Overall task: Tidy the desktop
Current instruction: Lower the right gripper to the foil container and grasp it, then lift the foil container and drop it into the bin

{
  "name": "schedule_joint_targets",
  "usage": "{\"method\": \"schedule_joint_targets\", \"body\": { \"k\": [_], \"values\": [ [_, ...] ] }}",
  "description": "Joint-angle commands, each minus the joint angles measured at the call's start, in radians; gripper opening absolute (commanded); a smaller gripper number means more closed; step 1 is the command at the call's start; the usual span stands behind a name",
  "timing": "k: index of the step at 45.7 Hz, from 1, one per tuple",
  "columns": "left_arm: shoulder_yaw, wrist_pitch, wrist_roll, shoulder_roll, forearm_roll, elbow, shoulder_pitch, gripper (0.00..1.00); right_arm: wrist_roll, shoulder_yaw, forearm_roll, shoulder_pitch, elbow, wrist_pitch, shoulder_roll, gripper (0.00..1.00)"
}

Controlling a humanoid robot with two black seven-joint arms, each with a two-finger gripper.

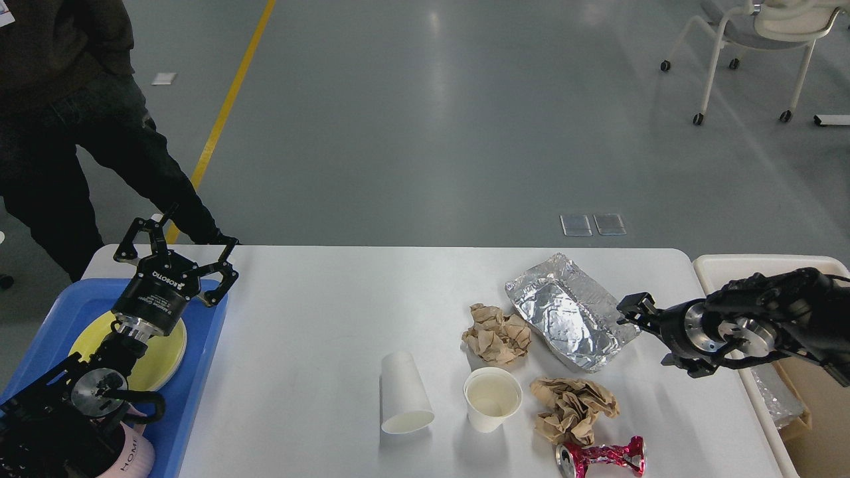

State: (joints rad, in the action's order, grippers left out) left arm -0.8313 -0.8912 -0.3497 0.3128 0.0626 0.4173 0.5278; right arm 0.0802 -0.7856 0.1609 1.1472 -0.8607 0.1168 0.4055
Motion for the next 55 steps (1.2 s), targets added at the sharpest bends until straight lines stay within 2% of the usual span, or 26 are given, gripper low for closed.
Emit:
{"method": "schedule_joint_targets", "body": {
  "k": [1, 4, 6, 10, 12, 13, 14, 15, 35, 42, 48, 55],
  "values": [
    [0.000, 0.000, 0.000, 0.000, 0.000, 0.000, 0.000, 1.00, 0.001, 0.065, -0.006, -0.069, 0.032, -0.034, -0.016, 0.96],
    [0.000, 0.000, 0.000, 0.000, 0.000, 0.000, 0.000, 1.00, -0.003, 0.084, -0.006, -0.075, 0.032, -0.054, -0.016, 0.86],
    [0.000, 0.000, 0.000, 0.000, 0.000, 0.000, 0.000, 1.00, -0.007, 0.092, -0.008, -0.083, 0.032, -0.062, -0.016, 0.75],
    [0.000, 0.000, 0.000, 0.000, 0.000, 0.000, 0.000, 1.00, -0.011, 0.095, -0.012, -0.087, 0.031, -0.072, -0.017, 0.40],
    [0.000, 0.000, 0.000, 0.000, 0.000, 0.000, 0.000, 1.00, -0.013, 0.100, -0.021, -0.087, 0.032, -0.078, -0.019, 0.33],
    [0.000, 0.000, 0.000, 0.000, 0.000, 0.000, 0.000, 1.00, -0.014, 0.104, -0.026, -0.087, 0.029, -0.081, -0.019, 0.26],
    [0.000, 0.000, 0.000, 0.000, 0.000, 0.000, 0.000, 1.00, -0.014, 0.111, -0.030, -0.087, 0.028, -0.081, -0.017, 0.10],
    [0.001, 0.000, 0.000, 0.000, 0.000, 0.000, 0.000, 1.00, -0.014, 0.117, -0.037, -0.089, 0.029, -0.083, -0.017, 0.00],
    [0.000, 0.000, 0.000, 0.000, 0.000, 0.000, 0.000, 1.00, -0.013, 0.140, -0.072, -0.080, -0.017, -0.103, 0.001, 0.00],
    [0.000, 0.000, 0.000, 0.000, 0.000, 0.000, 0.000, 1.00, -0.008, 0.120, -0.072, 0.044, -0.139, -0.065, 0.108, 0.00],
    [-0.002, 0.000, 0.000, 0.000, -0.001, 0.000, 0.000, 1.00, -0.005, -0.044, -0.151, 0.383, -0.294, 0.113, 0.303, 0.00],
    [-0.002, 0.000, 0.000, 0.000, 0.000, 0.000, 0.000, 1.00, -0.017, -0.302, -0.385, 0.917, -0.288, 0.529, 0.420, 0.00]
  ]
}}
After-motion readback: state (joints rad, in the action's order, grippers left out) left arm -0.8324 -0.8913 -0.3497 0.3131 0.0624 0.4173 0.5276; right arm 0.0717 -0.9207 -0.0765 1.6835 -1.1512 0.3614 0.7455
